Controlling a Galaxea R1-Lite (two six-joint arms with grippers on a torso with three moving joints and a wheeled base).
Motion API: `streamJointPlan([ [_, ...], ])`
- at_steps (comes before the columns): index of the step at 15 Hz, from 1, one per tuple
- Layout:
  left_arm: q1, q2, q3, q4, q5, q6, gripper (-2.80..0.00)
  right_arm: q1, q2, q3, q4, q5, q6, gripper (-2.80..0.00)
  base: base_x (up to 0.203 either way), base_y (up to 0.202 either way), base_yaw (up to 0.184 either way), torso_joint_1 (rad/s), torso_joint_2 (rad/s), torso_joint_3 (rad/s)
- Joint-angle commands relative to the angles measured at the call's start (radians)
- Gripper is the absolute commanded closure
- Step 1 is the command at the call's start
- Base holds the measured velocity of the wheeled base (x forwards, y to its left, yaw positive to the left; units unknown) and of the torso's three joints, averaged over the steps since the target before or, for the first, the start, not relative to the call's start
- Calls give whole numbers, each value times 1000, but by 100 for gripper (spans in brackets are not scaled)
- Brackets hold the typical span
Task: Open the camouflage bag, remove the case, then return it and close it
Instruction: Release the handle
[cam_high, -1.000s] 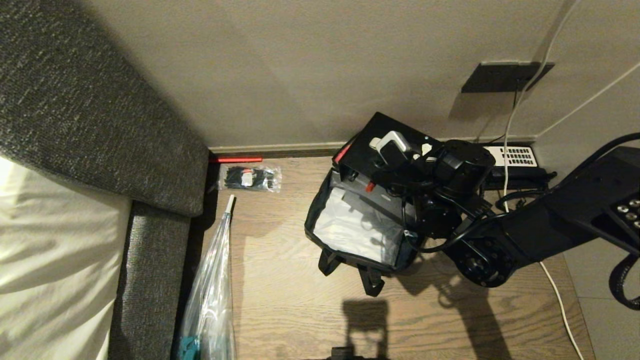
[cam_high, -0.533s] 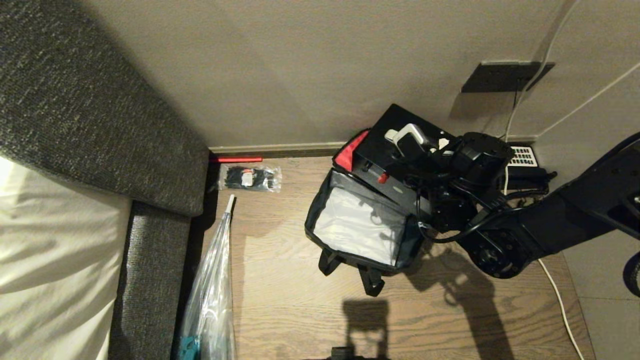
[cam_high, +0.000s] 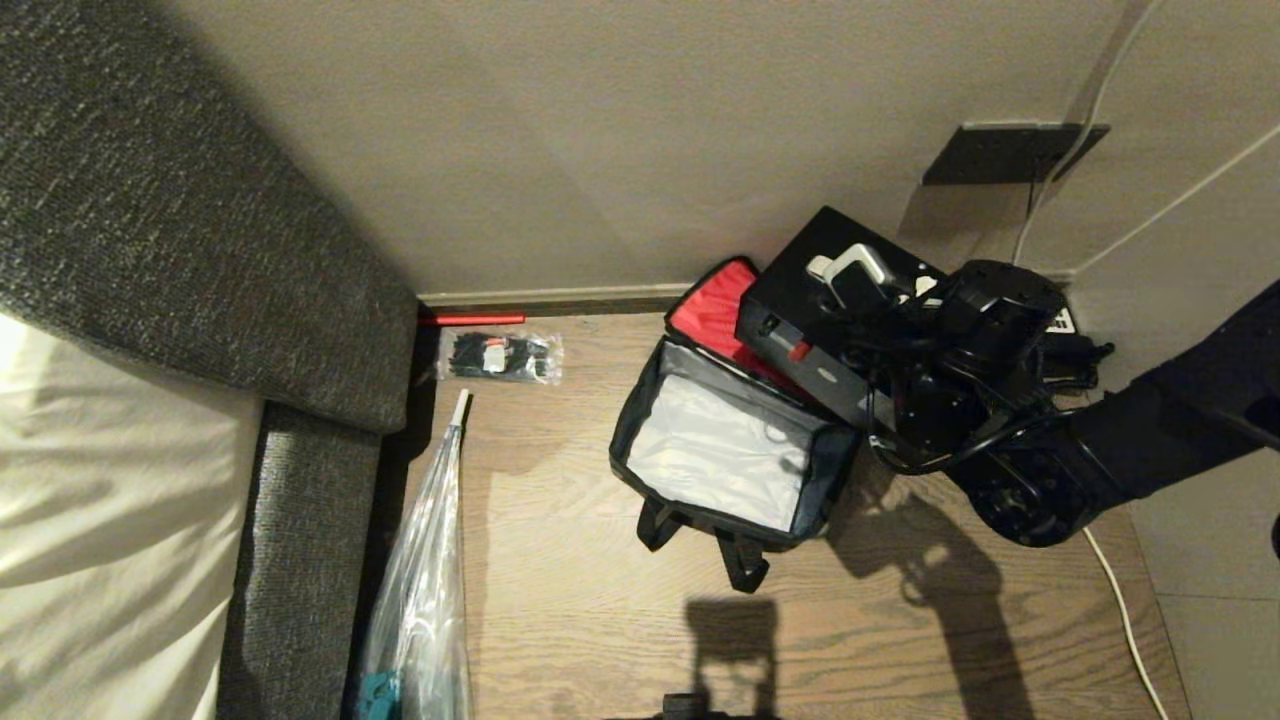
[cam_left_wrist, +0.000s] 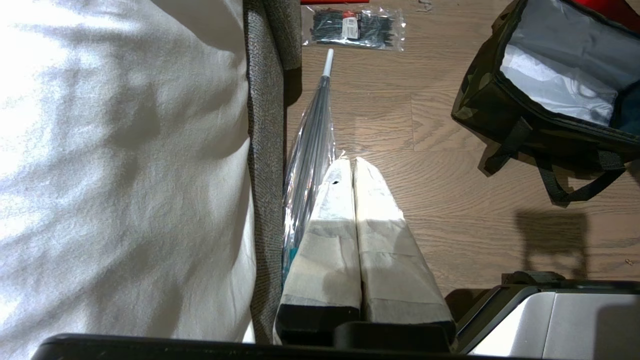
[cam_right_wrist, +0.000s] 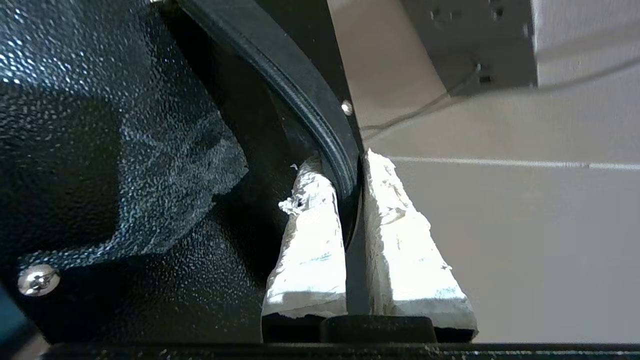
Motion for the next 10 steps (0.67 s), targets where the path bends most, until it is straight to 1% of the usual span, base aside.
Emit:
streamJointPlan([
  [1, 0, 1, 0, 0, 0, 0, 0, -28, -8, 10, -8, -5, -4, 0, 0, 0, 0, 0, 0, 0],
  [7, 0, 1, 0, 0, 0, 0, 0, -120, 2, 26, -6, 1, 21, 0, 0, 0, 0, 0, -4, 2],
  [10, 0, 1, 0, 0, 0, 0, 0, -179, 17, -10, -5, 2, 20, 0, 0, 0, 0, 0, 0, 0],
])
